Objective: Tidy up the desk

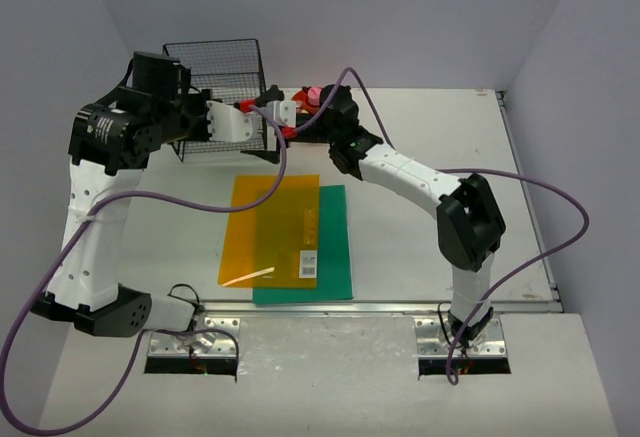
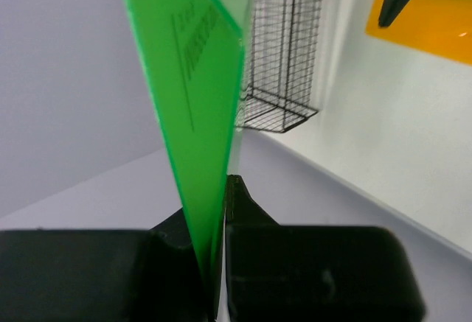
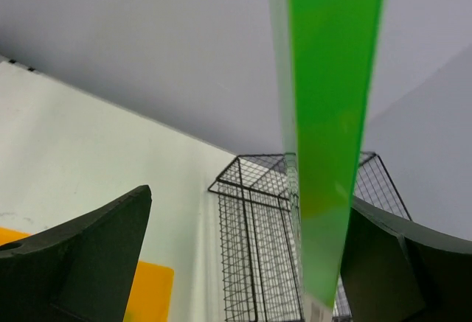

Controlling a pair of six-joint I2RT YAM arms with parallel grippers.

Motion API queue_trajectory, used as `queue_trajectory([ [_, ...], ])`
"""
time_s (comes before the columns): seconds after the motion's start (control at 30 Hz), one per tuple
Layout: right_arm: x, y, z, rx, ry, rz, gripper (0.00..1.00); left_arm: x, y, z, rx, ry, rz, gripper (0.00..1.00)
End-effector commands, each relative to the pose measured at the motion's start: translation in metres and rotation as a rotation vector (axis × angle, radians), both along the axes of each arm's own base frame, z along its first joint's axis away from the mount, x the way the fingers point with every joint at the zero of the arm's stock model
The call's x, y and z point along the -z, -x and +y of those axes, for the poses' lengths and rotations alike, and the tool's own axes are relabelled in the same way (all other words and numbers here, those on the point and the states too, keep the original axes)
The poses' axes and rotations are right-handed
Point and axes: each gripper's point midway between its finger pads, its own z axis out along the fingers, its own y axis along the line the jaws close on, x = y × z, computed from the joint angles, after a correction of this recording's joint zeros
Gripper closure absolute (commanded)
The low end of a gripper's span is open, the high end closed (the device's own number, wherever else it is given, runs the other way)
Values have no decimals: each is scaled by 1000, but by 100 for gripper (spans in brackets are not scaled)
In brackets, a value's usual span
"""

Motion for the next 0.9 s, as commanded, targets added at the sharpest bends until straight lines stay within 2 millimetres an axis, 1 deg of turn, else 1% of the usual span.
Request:
queue_trajectory([
  [0.0,-53,-37,-35,220,-141,26,1,-43,-25,18,-23,-149,-191,100],
  [0.07,-59,-54,-52,293,-167,58,1,-45,-33,20,-16,-179,-204,100],
  [0.1,-62,-63,-65,329,-182,105,1,-53,-40,22,-11,-183,-232,100],
  [0.13,-61,-64,-70,338,-187,142,1,-56,-48,26,-17,-190,-243,100],
  [0.17,-60,-66,-76,349,-188,163,1,-58,-54,28,-21,-191,-252,100],
  [0.23,-47,-74,-94,389,-171,199,1,-60,-75,31,-13,-178,-266,100],
  [0.3,-41,-73,-105,409,-162,209,1,-61,-92,38,-19,-171,-283,100],
  [0.33,-43,-73,-109,415,-164,208,1,-58,-97,43,-26,-177,-278,100],
  [0.37,-41,-72,-113,423,-158,210,1,-58,-104,48,-30,-178,-287,100],
  [0.4,-35,-71,-118,431,-146,216,1,-60,-113,51,-30,-174,-305,100],
  [0.5,-30,-65,-129,449,-133,204,1,-60,-132,50,-12,-155,-321,100],
  [0.63,-27,-61,-135,460,-124,196,1,-59,-153,50,-3,-132,-344,100],
  [0.67,-26,-60,-135,461,-123,198,1,-59,-154,50,-5,-130,-345,100],
  [0.8,-23,-58,-138,467,-117,206,1,-54,-170,47,3,-103,-348,100],
  [0.87,-20,-57,-139,470,-113,210,1,-54,-172,45,7,-91,-349,100],
])
